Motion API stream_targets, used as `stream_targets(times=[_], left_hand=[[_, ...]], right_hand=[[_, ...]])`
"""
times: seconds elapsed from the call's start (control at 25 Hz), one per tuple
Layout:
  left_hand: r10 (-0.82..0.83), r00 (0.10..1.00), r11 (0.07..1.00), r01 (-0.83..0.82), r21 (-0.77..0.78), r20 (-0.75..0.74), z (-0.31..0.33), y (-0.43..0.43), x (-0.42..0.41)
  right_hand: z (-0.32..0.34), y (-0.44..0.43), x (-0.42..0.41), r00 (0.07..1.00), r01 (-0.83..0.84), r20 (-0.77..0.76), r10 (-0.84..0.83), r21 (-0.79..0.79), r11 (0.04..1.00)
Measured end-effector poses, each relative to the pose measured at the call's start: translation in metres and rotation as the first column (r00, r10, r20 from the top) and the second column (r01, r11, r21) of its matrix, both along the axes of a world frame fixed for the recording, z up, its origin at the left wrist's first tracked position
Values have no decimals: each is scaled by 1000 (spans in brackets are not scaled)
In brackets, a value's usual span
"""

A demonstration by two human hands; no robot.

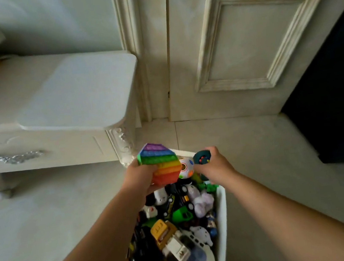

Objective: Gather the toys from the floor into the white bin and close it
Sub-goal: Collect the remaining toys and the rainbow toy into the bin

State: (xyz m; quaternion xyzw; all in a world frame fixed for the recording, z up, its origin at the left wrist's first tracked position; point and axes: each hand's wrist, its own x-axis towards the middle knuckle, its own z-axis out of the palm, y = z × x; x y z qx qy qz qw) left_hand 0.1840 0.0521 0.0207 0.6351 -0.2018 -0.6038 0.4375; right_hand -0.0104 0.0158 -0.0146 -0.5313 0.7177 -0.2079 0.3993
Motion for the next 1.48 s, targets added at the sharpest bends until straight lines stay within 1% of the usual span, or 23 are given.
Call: stream_targets(times=[0.08, 0.16, 0.28, 0.48, 0.52, 0.56, 0.6, 0.64, 0.68, 0.72, 0.76, 0.84, 0.88, 0.96, 1.04, 1.12, 1.16, 1.24, 1.28, 1.32, 1.36, 1.4, 1.48], left_hand=[[-24, 999, 999, 23, 24, 33, -6, 24, 12], [-23, 999, 1000, 23, 21, 23, -8, 36, 20], [-77, 997, 996, 77, 38, -17, -9, 46, 26], [-207, 978, 974, 208, 84, -27, -18, 56, 19], [-244, 969, 964, 246, 98, -32, -19, 58, 14], [-280, 959, 953, 283, 110, -40, -21, 60, 9], [-310, 949, 942, 315, 114, -59, -22, 61, 3], [-331, 939, 934, 339, 110, -89, -23, 61, -2], [-334, 934, 932, 348, 102, -126, -23, 61, -7], [-334, 929, 932, 351, 91, -160, -22, 61, -11], [-336, 924, 931, 355, 84, -184, -22, 61, -15], [-393, 903, 905, 414, 103, -174, -21, 66, -23], [-473, 875, 866, 484, 127, -108, -20, 70, -25], [-654, 750, 750, 627, 208, 95, -20, 76, -27], [-725, 633, 688, 666, 286, 270, -17, 76, -22], [-690, 617, 721, 630, 287, 379, -13, 77, -14], [-658, 624, 749, 603, 277, 422, -12, 79, -10], [-617, 612, 777, 576, 255, 495, -10, 85, -5], [-612, 584, 775, 578, 256, 533, -10, 89, -3], [-623, 527, 755, 598, 268, 578, -11, 92, -2], [-661, 441, 706, 640, 304, 607, -11, 95, -1], [-730, 323, 611, 704, 363, 602, -11, 98, -1], [-871, -26, 268, 812, 518, 491, -6, 105, -10]], right_hand=[[-18, 13, 6, 974, -26, -225, 15, -44, 999], [-29, 22, 11, 941, -41, -337, 17, -65, 997], [-43, 33, 14, 838, -239, -518, 170, -67, 969], [-52, 24, 2, 697, -425, -588, 410, 122, 897], [-49, 21, 2, 680, -455, -604, 417, 99, 885], [-43, 19, 4, 724, -454, -586, 364, -7, 891], [-34, 22, 8, 825, -379, -504, 256, -157, 912], [-23, 28, 13, 919, -265, -366, 148, -292, 919], [-12, 34, 17, 970, -183, -211, 118, -322, 929], [-5, 40, 20, 986, -163, -75, 148, -256, 953], [-1, 47, 20, 978, -206, -6, 207, -136, 969], [-6, 59, 12, 955, -296, 2, 296, 57, 954], [-8, 64, 5, 954, -297, -15, 300, 98, 950], [-14, 71, -8, 939, -329, -65, 337, 116, 937], [-21, 76, -13, 877, -441, -166, 452, 96, 892], [-29, 81, -12, 805, -527, -292, 517, 48, 848], [-31, 83, -11, 796, -526, -341, 499, 16, 850], [-30, 85, -8, 825, -461, -411, 389, -91, 883], [-29, 84, -7, 817, -446, -472, 332, -151, 882], [-27, 81, -8, 773, -473, -551, 313, -172, 864], [-24, 79, -11, 698, -535, -629, 343, -138, 834], [-20, 76, -15, 592, -608, -693, 411, -49, 793], [-16, 72, -27, 373, -684, -755, 539, 170, 710]])
